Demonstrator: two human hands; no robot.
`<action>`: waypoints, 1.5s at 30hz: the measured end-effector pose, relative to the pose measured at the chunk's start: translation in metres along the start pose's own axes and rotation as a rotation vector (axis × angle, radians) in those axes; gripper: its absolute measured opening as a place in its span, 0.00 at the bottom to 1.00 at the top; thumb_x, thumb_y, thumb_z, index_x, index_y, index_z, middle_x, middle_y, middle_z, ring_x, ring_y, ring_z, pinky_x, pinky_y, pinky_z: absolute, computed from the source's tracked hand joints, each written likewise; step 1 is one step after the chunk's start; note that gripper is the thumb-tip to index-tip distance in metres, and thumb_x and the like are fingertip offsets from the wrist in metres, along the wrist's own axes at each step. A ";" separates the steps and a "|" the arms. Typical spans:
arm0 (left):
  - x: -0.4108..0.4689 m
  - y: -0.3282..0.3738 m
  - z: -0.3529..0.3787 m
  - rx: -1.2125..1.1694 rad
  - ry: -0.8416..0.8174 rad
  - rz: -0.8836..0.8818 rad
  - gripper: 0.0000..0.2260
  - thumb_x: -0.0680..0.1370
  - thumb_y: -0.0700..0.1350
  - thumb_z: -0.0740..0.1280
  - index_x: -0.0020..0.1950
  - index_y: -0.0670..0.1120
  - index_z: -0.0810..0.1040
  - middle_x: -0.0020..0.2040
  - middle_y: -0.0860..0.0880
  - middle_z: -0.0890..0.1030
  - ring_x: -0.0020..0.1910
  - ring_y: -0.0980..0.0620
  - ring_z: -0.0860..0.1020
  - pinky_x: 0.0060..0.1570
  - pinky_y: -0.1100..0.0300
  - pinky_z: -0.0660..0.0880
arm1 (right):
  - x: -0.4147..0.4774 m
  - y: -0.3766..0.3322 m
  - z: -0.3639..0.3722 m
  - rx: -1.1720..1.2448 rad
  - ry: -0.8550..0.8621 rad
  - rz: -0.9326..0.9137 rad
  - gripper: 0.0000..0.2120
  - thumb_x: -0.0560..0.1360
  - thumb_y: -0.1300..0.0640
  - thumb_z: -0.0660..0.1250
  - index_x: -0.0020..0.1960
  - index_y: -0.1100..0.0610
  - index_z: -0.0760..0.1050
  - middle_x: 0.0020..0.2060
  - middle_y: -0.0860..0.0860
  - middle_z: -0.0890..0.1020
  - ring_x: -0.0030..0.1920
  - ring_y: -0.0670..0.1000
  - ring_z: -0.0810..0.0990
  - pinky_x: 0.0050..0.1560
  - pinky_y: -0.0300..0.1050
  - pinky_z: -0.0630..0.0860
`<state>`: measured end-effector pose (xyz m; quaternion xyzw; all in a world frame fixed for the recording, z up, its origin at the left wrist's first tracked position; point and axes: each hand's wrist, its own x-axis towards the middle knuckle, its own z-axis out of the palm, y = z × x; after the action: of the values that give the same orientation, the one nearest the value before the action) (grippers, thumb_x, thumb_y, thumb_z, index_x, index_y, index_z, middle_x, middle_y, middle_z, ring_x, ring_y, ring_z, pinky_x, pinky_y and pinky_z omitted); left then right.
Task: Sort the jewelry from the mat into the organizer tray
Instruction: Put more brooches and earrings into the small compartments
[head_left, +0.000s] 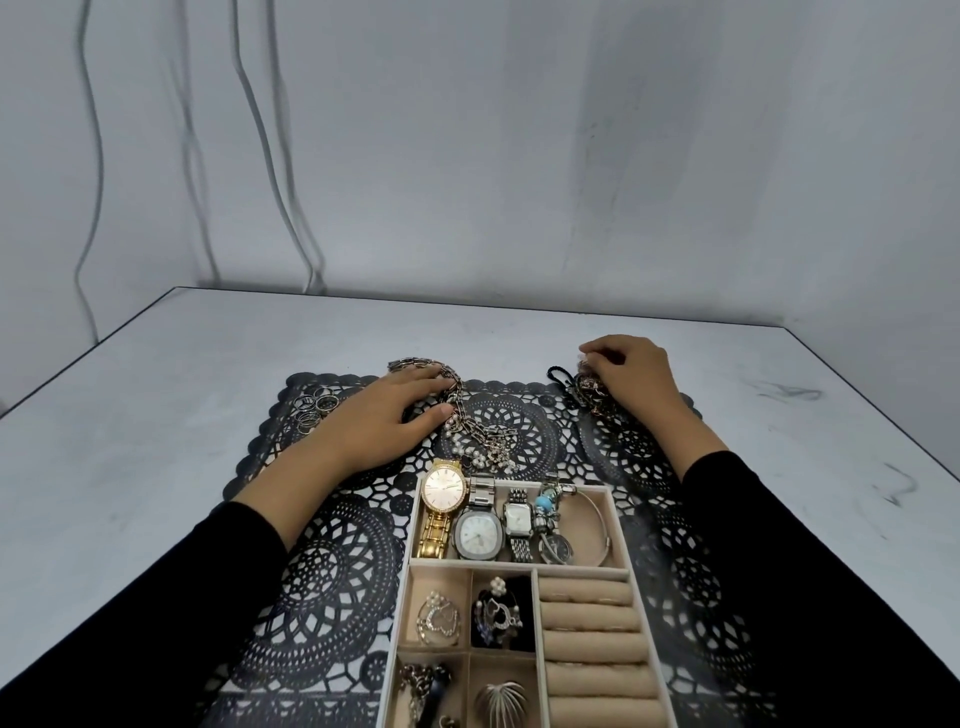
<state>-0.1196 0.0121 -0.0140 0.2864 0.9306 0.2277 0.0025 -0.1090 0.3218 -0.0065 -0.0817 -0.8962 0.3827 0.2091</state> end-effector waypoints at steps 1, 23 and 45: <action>0.000 0.000 0.000 0.001 -0.001 0.000 0.22 0.80 0.62 0.57 0.74 0.61 0.66 0.77 0.59 0.61 0.77 0.56 0.58 0.74 0.46 0.61 | 0.001 0.001 -0.001 -0.004 0.002 0.006 0.08 0.75 0.60 0.67 0.52 0.55 0.83 0.51 0.49 0.84 0.50 0.42 0.76 0.44 0.19 0.64; 0.000 -0.001 0.001 -0.052 0.048 0.020 0.21 0.79 0.61 0.60 0.72 0.59 0.70 0.75 0.59 0.65 0.75 0.58 0.62 0.74 0.48 0.62 | 0.013 0.001 -0.007 -0.024 -0.167 0.006 0.07 0.72 0.62 0.71 0.49 0.56 0.83 0.45 0.49 0.83 0.45 0.43 0.78 0.40 0.22 0.66; -0.003 0.000 -0.001 -0.142 0.190 0.020 0.16 0.77 0.54 0.69 0.64 0.54 0.79 0.63 0.54 0.79 0.61 0.56 0.76 0.61 0.60 0.70 | 0.007 -0.008 -0.007 0.128 0.086 0.026 0.03 0.74 0.62 0.69 0.44 0.56 0.80 0.39 0.47 0.81 0.39 0.40 0.77 0.38 0.24 0.68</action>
<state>-0.1172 0.0107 -0.0138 0.2719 0.9053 0.3193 -0.0676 -0.1125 0.3232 0.0059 -0.0961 -0.8588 0.4382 0.2472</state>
